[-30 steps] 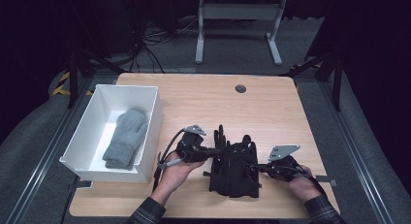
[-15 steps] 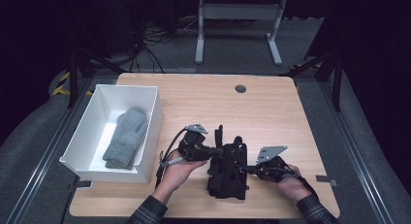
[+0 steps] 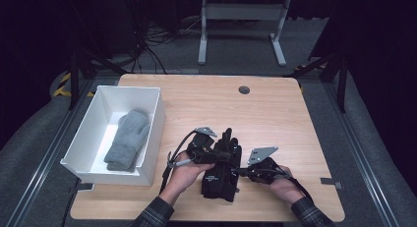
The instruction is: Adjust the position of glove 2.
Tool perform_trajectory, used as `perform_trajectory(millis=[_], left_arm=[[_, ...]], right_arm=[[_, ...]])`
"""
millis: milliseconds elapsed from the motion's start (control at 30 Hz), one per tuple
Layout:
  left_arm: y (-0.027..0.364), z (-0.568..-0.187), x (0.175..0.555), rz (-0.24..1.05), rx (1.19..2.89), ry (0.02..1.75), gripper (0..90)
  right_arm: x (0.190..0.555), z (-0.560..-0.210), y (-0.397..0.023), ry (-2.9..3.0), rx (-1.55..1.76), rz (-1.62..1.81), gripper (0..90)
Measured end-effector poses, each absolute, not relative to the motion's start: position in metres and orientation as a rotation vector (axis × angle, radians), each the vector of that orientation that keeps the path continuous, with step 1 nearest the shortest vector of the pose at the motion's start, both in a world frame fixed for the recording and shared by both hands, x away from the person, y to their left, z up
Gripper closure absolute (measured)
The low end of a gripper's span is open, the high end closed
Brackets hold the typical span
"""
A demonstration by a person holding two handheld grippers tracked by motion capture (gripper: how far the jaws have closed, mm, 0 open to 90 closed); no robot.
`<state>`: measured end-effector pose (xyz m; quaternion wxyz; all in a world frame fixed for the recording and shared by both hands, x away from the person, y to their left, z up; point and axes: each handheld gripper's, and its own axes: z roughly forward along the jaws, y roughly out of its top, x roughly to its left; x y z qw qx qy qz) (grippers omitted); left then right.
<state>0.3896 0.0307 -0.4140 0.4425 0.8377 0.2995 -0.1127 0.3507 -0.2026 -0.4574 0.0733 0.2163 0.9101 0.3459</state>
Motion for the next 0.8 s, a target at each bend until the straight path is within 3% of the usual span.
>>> perform_trajectory(millis=[433,600,667,800], left_arm=[[0.018,-0.435,0.388,-0.257,2.159,0.769,85.2],[0.019,-0.433,0.386,-0.223,2.160,0.781,58.0],[0.022,-0.429,0.383,-0.211,2.160,0.774,63.0],[0.024,-0.427,0.371,-0.185,2.199,0.750,84.3]], right_arm=[[0.352,-0.458,-0.185,2.736,0.597,1.050,90.0],[0.354,-0.450,-0.205,2.672,0.669,1.078,90.0],[0.357,-0.447,-0.219,2.634,0.714,1.082,89.7],[0.360,-0.445,-0.243,2.566,0.802,1.085,74.1]])
